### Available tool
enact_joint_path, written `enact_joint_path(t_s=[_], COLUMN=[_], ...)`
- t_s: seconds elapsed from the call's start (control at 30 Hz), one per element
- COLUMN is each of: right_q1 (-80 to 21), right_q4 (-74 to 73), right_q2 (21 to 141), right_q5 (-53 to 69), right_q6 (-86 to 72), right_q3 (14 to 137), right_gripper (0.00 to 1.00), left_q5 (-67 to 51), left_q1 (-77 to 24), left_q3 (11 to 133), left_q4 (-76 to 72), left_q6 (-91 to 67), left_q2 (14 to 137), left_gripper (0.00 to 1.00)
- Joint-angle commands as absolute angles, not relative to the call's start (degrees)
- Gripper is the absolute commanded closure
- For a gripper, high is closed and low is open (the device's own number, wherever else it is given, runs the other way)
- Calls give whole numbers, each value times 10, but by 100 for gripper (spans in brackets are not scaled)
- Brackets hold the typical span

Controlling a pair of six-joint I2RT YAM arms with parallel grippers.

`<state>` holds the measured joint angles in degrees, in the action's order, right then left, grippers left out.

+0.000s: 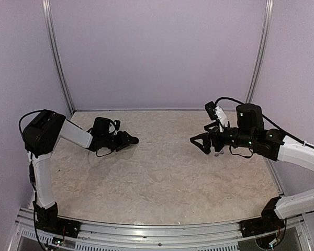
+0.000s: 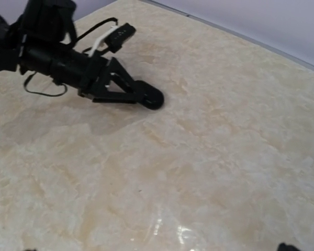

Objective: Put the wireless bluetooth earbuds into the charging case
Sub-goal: Place the charging case with the earbuds at the center of the board, then pick up the charging case from the center of the board.

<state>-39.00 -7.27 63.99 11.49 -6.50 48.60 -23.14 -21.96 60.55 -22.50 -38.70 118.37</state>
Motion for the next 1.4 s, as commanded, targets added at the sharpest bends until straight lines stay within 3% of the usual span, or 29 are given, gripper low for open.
enact_joint_path(t_s=[0.0,0.17,0.3,0.33,0.7,1.37], right_q1=[-354,-297,-270,-263,-169,-125], right_q4=[-48,-41,-53,-58,-69,-45], right_q2=[655,678,702,712,812,1038], right_q5=[138,133,97,86,-14,-55], right_q6=[-75,-87,-82,-84,-101,-100], right_q3=[470,470,485,489,499,585], right_gripper=[1,1,0,0,1,2], left_q5=[-208,-194,-141,-128,68,98], left_q1=[-218,-220,-233,-236,-282,-288], left_q3=[607,599,600,598,520,426], left_q4=[-194,-187,-154,-147,-180,-252], left_q6=[-382,-368,-326,-321,-259,-240], left_q2=[1181,1155,1123,1112,966,806], left_gripper=[37,26,3,1,1,1])
